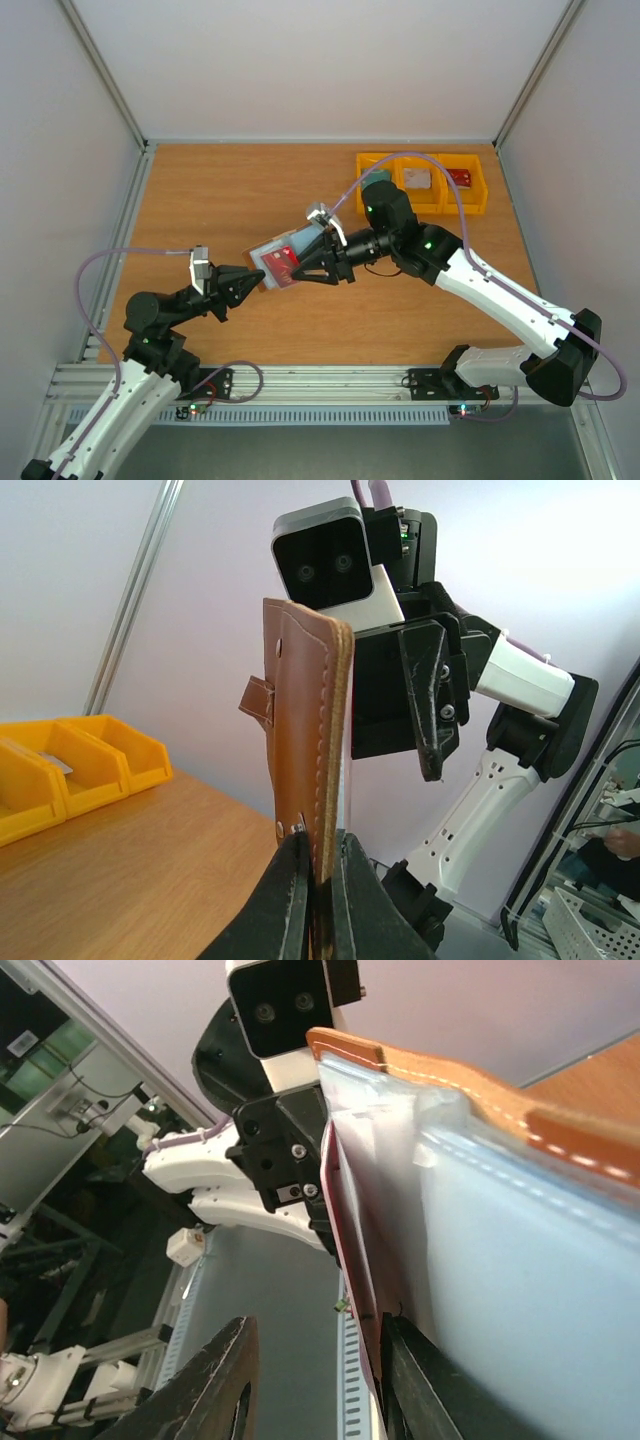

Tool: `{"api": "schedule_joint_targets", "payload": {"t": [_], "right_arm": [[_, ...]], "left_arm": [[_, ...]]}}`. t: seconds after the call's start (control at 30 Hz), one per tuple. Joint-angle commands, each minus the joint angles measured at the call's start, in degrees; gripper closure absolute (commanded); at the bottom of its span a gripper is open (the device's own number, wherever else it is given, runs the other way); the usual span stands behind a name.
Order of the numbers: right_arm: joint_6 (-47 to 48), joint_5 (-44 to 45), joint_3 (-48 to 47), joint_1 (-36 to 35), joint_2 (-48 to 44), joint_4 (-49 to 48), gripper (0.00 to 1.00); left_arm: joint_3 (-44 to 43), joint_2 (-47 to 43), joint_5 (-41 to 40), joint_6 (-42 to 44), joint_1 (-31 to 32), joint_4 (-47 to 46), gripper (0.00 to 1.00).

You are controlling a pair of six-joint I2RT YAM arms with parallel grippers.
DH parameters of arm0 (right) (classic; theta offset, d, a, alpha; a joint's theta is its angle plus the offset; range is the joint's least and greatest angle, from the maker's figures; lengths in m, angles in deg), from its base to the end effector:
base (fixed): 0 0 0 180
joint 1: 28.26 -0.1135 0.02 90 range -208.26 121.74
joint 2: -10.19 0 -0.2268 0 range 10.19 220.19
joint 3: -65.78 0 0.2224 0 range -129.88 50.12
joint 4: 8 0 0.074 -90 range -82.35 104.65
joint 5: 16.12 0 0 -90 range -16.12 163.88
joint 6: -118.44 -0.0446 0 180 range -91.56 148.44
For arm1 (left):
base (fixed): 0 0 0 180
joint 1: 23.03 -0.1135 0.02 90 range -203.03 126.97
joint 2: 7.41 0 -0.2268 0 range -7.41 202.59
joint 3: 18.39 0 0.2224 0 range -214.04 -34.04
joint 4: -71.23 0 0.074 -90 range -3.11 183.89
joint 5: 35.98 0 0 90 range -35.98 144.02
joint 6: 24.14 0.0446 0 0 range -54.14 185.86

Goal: Take the credit cards out of the card holder

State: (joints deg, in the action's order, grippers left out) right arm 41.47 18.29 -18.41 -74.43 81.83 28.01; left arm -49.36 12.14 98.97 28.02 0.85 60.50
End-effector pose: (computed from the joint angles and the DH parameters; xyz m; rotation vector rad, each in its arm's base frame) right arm 0.1512 0.2106 0.3376 -1.5196 1.3360 1.3239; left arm 0.0988 -0.0782 0.2732 0.5972 1.3036 -1.3652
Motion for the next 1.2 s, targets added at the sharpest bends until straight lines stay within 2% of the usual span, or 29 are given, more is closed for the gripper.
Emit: {"api": "schedule_joint_targets", "payload": {"t": [0.0,0.17,0.23,0.37,0.47,0.63,1.17], "right_arm": [[-0.17,3.39,0.6,0.29,-0.95,0.25,0.68],[-0.82,4.21,0.78,0.29,-0.76,-0.25,0.87],[-0.63,4.17,0.98,0.29,-1.21,-0.6,0.87],[0.2,3.58,-0.09,0.29,-0.93,1.52,0.78],[0.47,4.76,0.3,0.29,-1.39,1.65,0.8],[0.15,5.19,0.14,0.27,-1.32,0.92,0.93],[3.79,6.72,-1.29,0.29,-2.37,6.55,0.86]], "left_arm": [[-0.86,-0.4,-0.47,0.92,0.12,-3.23,1.0],[-0.86,-0.21,-0.22,0.93,0.2,-3.24,1.0],[-0.82,-0.43,-0.25,0.93,0.23,-3.0,1.0],[-0.6,-0.67,-0.32,0.85,0.24,-2.97,1.0],[-0.36,-1.07,-0.44,0.93,0.21,-2.89,1.0],[-0.21,-0.85,-0.57,1.13,0.37,-3.23,1.0],[-0.11,-0.93,-0.44,1.02,0.47,-2.65,1.0]]}}
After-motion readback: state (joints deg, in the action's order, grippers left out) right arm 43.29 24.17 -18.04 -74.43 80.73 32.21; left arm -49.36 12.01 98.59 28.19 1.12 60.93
